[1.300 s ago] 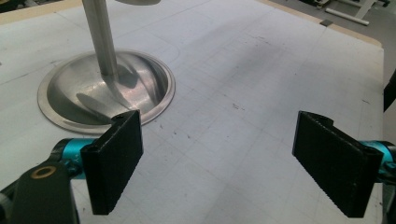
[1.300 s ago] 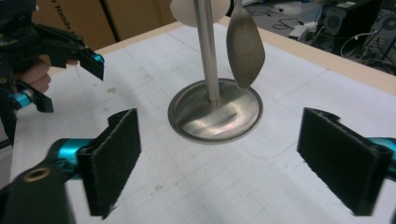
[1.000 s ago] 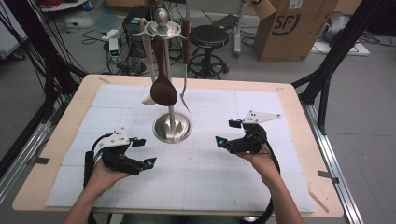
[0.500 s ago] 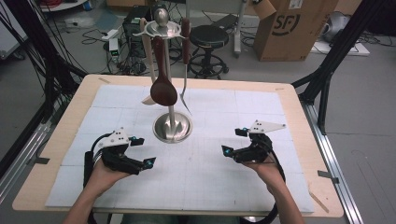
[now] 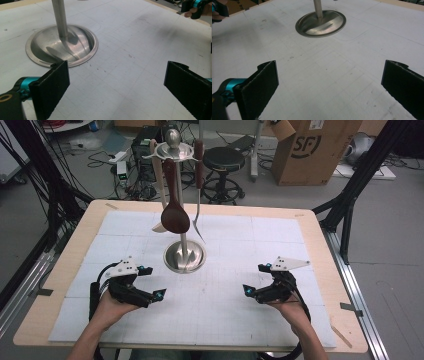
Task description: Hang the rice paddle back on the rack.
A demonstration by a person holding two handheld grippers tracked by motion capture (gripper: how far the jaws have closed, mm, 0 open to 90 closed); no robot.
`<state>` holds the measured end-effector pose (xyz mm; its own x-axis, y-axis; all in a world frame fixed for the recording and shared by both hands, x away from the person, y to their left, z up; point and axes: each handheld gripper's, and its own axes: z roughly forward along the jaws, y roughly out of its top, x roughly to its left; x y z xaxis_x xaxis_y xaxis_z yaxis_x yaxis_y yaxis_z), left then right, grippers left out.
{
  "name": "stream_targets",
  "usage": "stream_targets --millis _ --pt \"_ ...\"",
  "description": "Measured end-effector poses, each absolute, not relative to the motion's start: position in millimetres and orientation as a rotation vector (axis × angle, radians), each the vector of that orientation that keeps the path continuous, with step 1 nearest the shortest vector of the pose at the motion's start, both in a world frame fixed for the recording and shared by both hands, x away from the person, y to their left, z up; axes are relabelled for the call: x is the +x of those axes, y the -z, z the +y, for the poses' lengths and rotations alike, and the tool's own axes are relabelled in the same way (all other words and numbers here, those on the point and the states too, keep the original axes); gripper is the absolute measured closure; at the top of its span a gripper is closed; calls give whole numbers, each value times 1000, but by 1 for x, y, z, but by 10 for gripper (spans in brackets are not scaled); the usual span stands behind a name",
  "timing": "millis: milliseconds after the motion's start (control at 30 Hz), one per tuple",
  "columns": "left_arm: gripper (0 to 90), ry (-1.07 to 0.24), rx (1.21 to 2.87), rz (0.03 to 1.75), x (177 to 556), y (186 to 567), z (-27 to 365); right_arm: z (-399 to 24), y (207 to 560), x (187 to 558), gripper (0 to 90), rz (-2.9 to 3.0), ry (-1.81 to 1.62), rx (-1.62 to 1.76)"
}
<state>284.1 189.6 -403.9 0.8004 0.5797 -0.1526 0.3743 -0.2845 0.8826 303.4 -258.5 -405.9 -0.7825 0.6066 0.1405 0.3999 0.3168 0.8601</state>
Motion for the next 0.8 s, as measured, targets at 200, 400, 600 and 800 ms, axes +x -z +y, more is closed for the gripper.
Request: stream_targets --millis 200,400,600,800 --pt "64 -233 1917 722 284 405 190 -268 409 297 3 2352 -1458 946" --pt "50 -232 1928 727 285 406 189 -277 414 292 3 2341 -1462 971" --pt "50 -226 1928 728 284 406 188 -285 418 286 3 2329 -1465 985" --pt "50 -223 1936 721 284 407 188 -292 421 281 3 2317 -1463 1006"
